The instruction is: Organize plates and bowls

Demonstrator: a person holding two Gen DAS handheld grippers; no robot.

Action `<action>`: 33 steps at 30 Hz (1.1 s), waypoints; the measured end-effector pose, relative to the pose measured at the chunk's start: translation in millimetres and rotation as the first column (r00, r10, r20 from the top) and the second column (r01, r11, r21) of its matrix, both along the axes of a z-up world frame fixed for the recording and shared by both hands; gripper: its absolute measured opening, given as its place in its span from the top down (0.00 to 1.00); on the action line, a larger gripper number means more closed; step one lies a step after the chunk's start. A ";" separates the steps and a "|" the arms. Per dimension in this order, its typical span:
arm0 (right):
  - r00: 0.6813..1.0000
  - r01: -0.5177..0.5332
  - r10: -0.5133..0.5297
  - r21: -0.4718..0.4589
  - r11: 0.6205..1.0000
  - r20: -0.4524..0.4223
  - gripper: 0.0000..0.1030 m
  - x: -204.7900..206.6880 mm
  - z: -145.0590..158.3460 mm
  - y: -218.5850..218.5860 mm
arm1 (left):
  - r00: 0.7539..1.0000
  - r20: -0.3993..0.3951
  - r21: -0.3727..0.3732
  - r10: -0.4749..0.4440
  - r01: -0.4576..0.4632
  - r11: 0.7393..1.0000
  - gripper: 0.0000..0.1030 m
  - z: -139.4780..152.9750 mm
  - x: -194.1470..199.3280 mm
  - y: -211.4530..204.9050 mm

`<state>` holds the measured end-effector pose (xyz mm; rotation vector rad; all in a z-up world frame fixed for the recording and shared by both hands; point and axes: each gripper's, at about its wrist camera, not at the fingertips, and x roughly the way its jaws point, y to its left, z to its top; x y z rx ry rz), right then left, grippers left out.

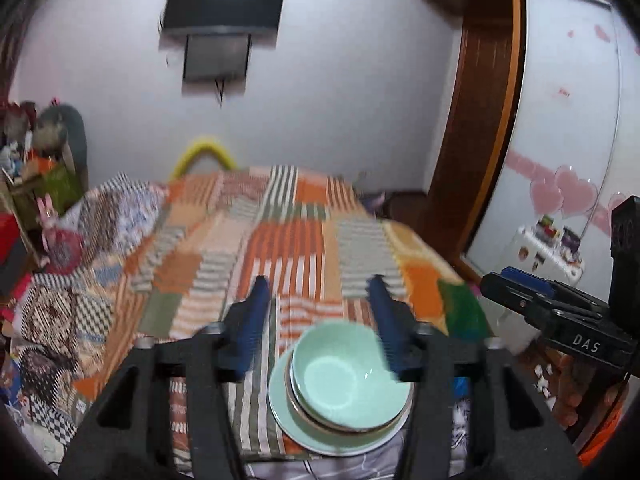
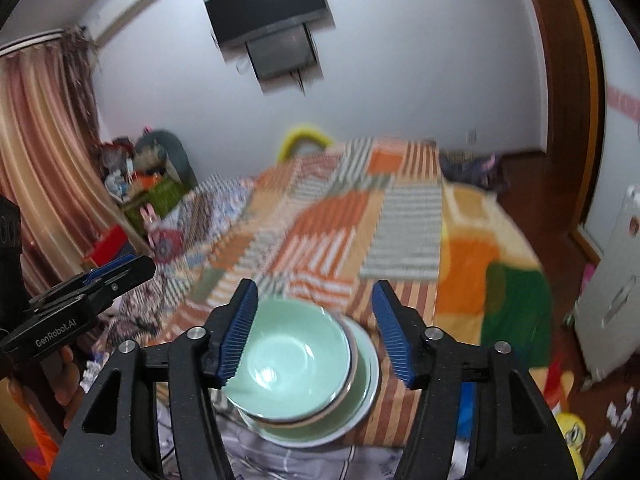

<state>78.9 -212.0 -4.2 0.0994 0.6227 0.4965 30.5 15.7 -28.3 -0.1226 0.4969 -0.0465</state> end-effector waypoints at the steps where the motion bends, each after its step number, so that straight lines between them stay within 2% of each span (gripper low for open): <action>1: 1.000 -0.002 0.002 0.007 1.000 0.023 0.41 -4.0 6.3 -0.7 | 0.999 0.032 0.000 0.009 -0.009 1.000 0.33 5.1 -6.5 0.0; 5: 0.993 -0.009 0.006 0.024 1.000 0.117 0.35 -19.9 25.2 -0.8 | 0.988 0.150 0.046 0.044 -0.051 0.998 0.19 25.8 -33.3 -3.6; 7: 0.988 -0.014 0.010 0.028 1.000 0.154 0.33 -26.2 31.1 0.4 | 0.981 0.185 0.056 0.054 -0.066 0.996 0.09 30.4 -42.2 -4.6; 13: 0.975 -0.028 0.020 0.033 0.999 0.223 0.25 -38.3 39.9 5.2 | 0.970 0.237 0.056 0.048 -0.063 0.996 0.01 39.2 -59.8 -4.3; 16: 0.968 -0.025 0.018 0.025 0.999 0.250 0.22 -43.5 42.3 6.2 | 0.969 0.242 0.046 0.050 -0.063 0.997 0.01 39.6 -64.4 -3.9; 21: 0.958 -0.009 0.001 0.026 1.000 0.285 0.03 -45.7 42.0 5.2 | 0.969 0.239 0.031 0.058 -0.068 0.997 0.01 37.2 -64.9 1.0; 33: 0.956 -0.001 -0.002 0.012 1.000 0.293 0.01 -49.0 40.5 11.1 | 0.969 0.239 0.045 0.066 -0.079 0.996 0.00 31.4 -68.5 -2.3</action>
